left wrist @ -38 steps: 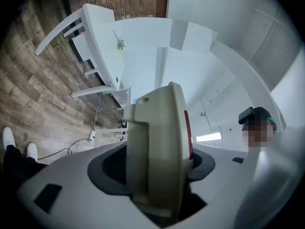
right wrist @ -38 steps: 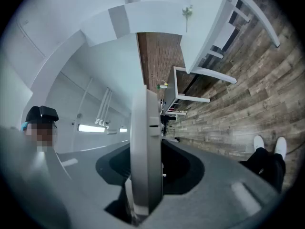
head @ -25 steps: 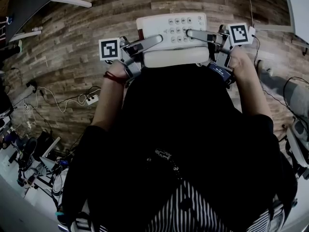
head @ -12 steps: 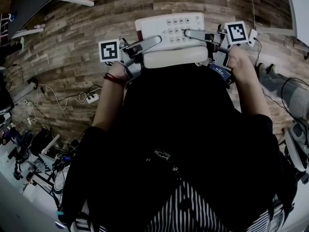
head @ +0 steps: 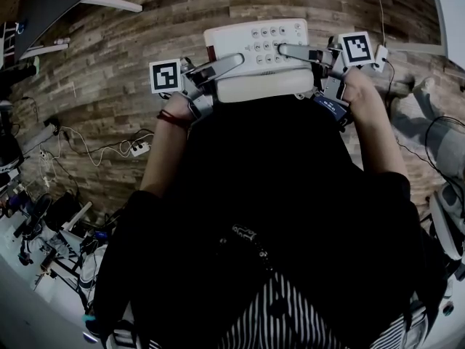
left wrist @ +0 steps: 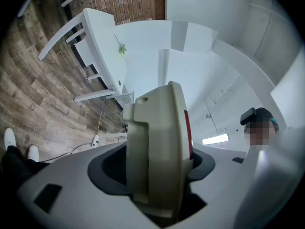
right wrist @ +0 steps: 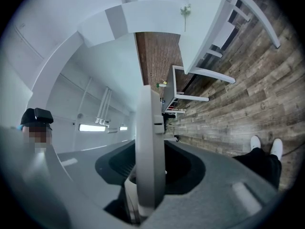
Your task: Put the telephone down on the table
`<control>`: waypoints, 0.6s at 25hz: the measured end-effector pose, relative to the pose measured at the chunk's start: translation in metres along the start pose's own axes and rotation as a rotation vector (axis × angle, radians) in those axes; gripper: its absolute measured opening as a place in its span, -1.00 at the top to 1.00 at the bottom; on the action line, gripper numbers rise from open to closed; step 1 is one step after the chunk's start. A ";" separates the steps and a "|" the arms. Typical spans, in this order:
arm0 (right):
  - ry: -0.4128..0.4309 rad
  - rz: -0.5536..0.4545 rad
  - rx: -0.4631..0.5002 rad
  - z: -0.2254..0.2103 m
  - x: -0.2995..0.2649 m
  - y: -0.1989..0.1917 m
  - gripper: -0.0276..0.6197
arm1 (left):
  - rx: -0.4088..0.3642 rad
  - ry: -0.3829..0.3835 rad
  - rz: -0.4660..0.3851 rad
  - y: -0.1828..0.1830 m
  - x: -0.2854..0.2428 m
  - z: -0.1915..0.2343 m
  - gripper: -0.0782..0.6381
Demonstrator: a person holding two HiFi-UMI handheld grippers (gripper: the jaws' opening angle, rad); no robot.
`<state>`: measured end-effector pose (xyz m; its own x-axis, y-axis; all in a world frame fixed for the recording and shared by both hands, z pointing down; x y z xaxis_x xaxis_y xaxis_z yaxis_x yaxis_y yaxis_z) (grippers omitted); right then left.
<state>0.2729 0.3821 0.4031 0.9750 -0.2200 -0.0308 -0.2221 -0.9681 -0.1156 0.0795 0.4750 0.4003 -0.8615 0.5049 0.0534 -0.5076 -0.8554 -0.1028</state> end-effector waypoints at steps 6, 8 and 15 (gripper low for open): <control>0.006 -0.013 -0.011 -0.004 0.011 0.003 0.41 | -0.004 0.007 0.013 0.004 -0.011 0.003 -0.01; 0.002 -0.018 -0.016 -0.004 0.015 0.008 0.41 | 0.000 0.006 0.019 0.008 -0.016 0.003 -0.01; -0.009 -0.062 -0.003 -0.006 0.015 0.013 0.41 | 0.007 -0.012 0.061 0.021 -0.020 0.008 -0.01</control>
<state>0.2848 0.3658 0.4067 0.9868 -0.1585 -0.0330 -0.1612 -0.9803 -0.1142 0.0862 0.4456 0.4046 -0.8911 0.4499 0.0594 -0.4538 -0.8856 -0.0993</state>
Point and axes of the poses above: the fingertips, and each gripper's own axes: x backward along the fingers, z to its left, y out of its top, the point moved 7 cm from there along x, backward along the fingers, and after that the axes turned 4 degrees about -y, right-handed, at the moved point
